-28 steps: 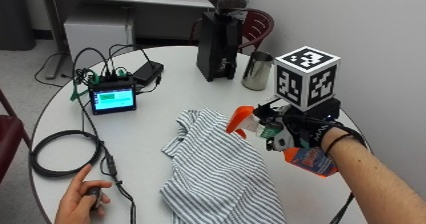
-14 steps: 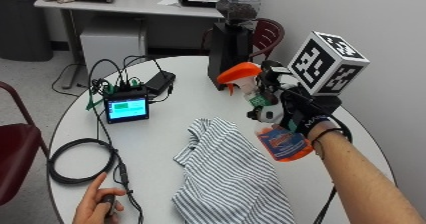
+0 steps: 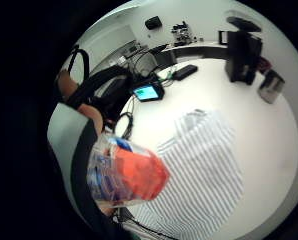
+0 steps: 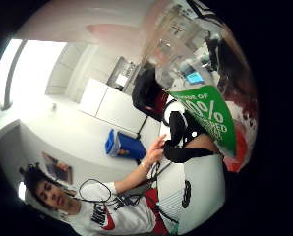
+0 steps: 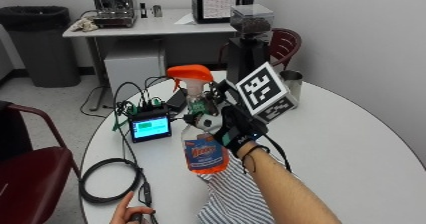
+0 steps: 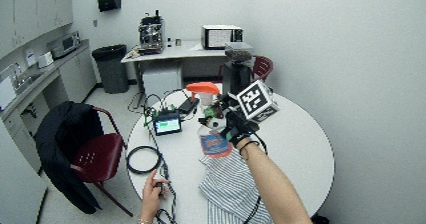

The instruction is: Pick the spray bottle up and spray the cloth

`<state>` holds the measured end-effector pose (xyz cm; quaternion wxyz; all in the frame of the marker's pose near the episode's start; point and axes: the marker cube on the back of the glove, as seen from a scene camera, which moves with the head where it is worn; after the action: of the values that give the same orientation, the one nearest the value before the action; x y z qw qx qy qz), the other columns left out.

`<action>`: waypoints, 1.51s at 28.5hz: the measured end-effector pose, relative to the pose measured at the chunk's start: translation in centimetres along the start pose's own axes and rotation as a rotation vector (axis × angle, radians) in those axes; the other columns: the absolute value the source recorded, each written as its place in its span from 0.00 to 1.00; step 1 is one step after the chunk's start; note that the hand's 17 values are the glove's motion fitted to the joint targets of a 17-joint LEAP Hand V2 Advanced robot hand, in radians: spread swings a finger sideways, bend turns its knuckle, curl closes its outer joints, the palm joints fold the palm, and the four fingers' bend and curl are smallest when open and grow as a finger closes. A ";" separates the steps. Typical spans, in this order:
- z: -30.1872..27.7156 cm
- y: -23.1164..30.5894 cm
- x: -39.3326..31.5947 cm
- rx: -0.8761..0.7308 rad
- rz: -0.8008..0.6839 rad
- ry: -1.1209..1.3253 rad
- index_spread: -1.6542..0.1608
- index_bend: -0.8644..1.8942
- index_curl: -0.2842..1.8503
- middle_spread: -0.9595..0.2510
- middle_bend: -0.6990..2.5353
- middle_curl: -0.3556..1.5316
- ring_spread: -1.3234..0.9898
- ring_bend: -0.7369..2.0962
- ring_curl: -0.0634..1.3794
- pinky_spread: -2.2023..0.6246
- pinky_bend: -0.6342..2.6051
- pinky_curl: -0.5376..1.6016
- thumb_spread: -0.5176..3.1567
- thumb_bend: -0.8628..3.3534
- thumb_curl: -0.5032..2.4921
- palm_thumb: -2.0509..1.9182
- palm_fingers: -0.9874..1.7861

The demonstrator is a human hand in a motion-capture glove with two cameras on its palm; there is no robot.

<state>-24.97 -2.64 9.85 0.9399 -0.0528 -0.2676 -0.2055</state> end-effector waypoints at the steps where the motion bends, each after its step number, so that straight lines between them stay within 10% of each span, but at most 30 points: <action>1: 0.9 0.1 0.2 -0.009 0.000 -0.014 0.79 0.36 0.28 0.72 0.32 0.44 0.51 0.48 0.35 0.70 0.37 0.44 0.37 0.20 0.35 0.74 0.79; 26: 4.7 1.4 3.9 0.012 0.004 -0.230 0.76 0.33 0.27 0.69 0.32 0.44 0.52 0.42 0.33 0.76 0.33 0.42 0.41 0.19 0.32 0.73 0.66; 43: -6.4 8.7 13.5 0.087 0.179 -0.124 0.74 0.34 0.22 0.69 0.35 0.44 0.54 0.43 0.32 0.83 0.31 0.41 0.41 0.20 0.29 0.69 0.64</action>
<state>-7.87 -0.89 11.61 0.9376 -0.0479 -0.3280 -0.1054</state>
